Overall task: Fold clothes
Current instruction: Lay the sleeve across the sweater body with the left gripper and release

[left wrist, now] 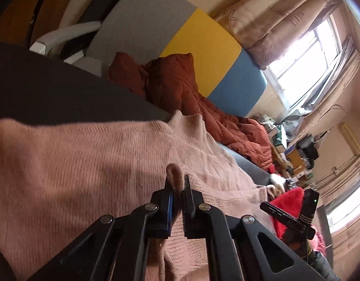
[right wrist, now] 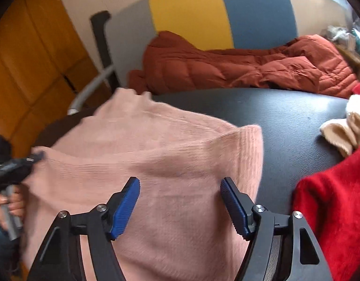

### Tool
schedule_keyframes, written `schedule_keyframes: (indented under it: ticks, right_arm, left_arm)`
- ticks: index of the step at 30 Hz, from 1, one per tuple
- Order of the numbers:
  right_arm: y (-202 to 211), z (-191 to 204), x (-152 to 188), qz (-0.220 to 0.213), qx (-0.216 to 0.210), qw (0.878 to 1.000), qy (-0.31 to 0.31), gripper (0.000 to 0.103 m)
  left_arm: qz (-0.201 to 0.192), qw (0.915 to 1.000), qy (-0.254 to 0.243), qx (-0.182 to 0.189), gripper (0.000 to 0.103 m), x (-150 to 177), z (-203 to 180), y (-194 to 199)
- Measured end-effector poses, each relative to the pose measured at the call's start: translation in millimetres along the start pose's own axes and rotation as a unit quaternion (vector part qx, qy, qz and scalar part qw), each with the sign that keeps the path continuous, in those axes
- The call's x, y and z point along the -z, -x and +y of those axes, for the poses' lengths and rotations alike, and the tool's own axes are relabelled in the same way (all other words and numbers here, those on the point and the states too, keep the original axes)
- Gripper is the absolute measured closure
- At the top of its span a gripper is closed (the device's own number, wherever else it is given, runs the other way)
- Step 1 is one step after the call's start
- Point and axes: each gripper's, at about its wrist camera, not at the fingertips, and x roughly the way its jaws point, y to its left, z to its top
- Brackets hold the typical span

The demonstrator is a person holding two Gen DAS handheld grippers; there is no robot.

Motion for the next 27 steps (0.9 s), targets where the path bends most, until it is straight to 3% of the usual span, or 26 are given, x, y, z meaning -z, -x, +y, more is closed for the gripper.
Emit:
schedule_keyframes:
  ticks: [3, 7, 11, 14, 17, 19, 21, 24, 27]
  right_arm:
    - [-16.7, 6.1, 6.0, -0.001, 0.068, 0.997, 0.021, 0.031]
    - [-27.1, 20.8, 12.7, -0.021, 0.131, 0.989, 0.063, 0.028]
    - [-26.3, 21.4, 16.2, -0.026, 0.137, 0.988, 0.070, 0.025]
    - [-26.0, 18.1, 16.6, -0.026, 0.136, 0.988, 0.067, 0.024]
    - [-26.2, 16.9, 17.4, -0.027, 0.137, 0.988, 0.068, 0.023]
    - [-26.5, 16.6, 18.0, -0.027, 0.136, 0.988, 0.067, 0.023]
    - [-25.9, 15.9, 18.3, -0.028, 0.133, 0.989, 0.065, 0.022]
    - [-26.1, 15.1, 17.4, -0.028, 0.131, 0.989, 0.063, 0.022]
    - [-25.8, 15.6, 17.9, -0.029, 0.130, 0.989, 0.062, 0.022]
  left_arm:
    - [0.009, 0.9989, -0.022, -0.039, 0.098, -8.1, -2.4, -22.3]
    - [0.051, 0.9883, -0.045, -0.136, 0.098, 2.3, 4.4, -51.7]
    - [0.005, 0.9795, -0.049, -0.195, 0.088, 13.4, 1.6, -36.4]
    - [-0.051, 0.9783, -0.065, -0.190, 0.078, 23.9, -17.8, -16.0]
    - [-0.046, 0.9738, -0.127, -0.183, 0.076, 46.0, -41.4, -15.3]
    - [-0.014, 0.9697, -0.156, -0.187, 0.076, 61.3, -45.6, -26.7]
    - [0.016, 0.9671, -0.148, -0.206, 0.076, 68.8, -39.1, -35.1]
    - [0.006, 0.9773, -0.104, -0.185, 0.074, 66.1, -26.4, -27.1]
    - [0.003, 0.9792, -0.093, -0.180, 0.074, 67.8, -23.3, -26.5]
